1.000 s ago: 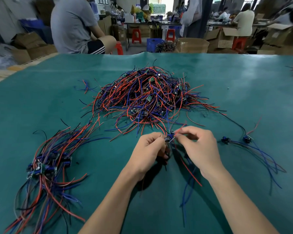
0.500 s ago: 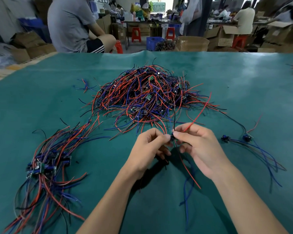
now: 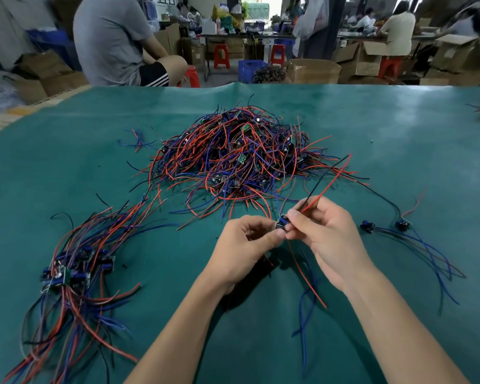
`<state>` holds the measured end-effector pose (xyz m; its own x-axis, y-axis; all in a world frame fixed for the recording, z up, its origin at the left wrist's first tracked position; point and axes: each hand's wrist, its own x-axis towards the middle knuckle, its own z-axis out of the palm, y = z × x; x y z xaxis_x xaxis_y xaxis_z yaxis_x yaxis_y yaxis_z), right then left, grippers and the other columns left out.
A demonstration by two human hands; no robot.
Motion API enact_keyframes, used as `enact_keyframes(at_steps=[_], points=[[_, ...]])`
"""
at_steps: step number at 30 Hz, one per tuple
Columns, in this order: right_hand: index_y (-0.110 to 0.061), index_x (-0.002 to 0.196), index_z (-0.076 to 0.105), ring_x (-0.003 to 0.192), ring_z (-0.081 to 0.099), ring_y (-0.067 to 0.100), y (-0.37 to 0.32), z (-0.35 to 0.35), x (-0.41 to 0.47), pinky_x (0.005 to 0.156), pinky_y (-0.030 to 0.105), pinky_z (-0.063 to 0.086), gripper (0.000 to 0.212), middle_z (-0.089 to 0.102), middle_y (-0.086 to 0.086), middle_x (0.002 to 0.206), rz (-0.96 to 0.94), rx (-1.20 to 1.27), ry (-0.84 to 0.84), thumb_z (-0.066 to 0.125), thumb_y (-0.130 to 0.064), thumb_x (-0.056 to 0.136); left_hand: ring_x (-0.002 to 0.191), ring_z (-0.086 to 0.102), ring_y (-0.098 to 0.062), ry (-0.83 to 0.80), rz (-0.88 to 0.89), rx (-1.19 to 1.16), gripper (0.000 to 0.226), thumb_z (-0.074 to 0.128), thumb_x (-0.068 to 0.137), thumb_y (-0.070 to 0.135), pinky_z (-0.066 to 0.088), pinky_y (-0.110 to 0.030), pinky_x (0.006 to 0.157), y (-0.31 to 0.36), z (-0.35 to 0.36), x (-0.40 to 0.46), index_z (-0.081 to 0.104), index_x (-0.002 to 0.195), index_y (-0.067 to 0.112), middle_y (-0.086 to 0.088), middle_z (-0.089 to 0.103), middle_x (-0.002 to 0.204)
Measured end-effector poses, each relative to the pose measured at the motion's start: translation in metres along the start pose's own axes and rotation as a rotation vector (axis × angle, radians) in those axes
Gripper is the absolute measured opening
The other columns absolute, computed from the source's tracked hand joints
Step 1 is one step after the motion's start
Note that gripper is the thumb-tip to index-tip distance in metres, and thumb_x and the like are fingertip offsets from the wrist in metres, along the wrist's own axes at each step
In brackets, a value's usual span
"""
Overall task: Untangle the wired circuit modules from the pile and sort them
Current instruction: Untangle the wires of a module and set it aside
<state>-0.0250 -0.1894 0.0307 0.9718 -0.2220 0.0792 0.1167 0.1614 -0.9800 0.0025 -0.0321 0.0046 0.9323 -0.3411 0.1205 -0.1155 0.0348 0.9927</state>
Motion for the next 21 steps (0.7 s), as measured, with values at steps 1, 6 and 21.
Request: enact_keyframes(at_steps=[1,6,21], points=[[-0.003,0.090,0.062,0.062,0.064,0.016,0.001,0.000,0.000,0.062,0.024,0.056,0.010,0.068,0.006,0.070,-0.011,0.007,0.013,0.064,0.006,0.094,0.064,0.051,-0.005,0.030,0.017,0.029,0.009,0.079,0.084,0.013,0.043,-0.019,0.061,-0.001,0.000,0.000,0.073,0.081,0.019,0.005,0.060,0.077],[-0.012,0.086,0.076,0.073,0.065,0.014,0.003,0.001,0.000,0.063,0.023,0.055,0.013,0.072,0.006,0.078,-0.003,-0.050,0.034,0.071,-0.002,0.091,0.057,0.050,-0.002,0.001,0.045,0.019,0.011,0.073,0.090,0.011,0.041,-0.015,0.058,-0.001,0.000,-0.001,0.072,0.079,0.012,0.010,0.062,0.069],[-0.021,0.070,0.077,0.051,0.064,0.015,-0.001,-0.026,0.012,0.058,0.037,0.057,0.014,0.071,0.001,0.063,-0.217,-0.395,0.305,0.080,-0.021,0.084,0.042,0.033,-0.003,-0.092,-0.074,-0.041,0.016,0.069,0.091,0.010,0.026,-0.013,0.042,0.008,-0.001,-0.001,0.070,0.074,0.011,-0.002,0.065,0.063]])
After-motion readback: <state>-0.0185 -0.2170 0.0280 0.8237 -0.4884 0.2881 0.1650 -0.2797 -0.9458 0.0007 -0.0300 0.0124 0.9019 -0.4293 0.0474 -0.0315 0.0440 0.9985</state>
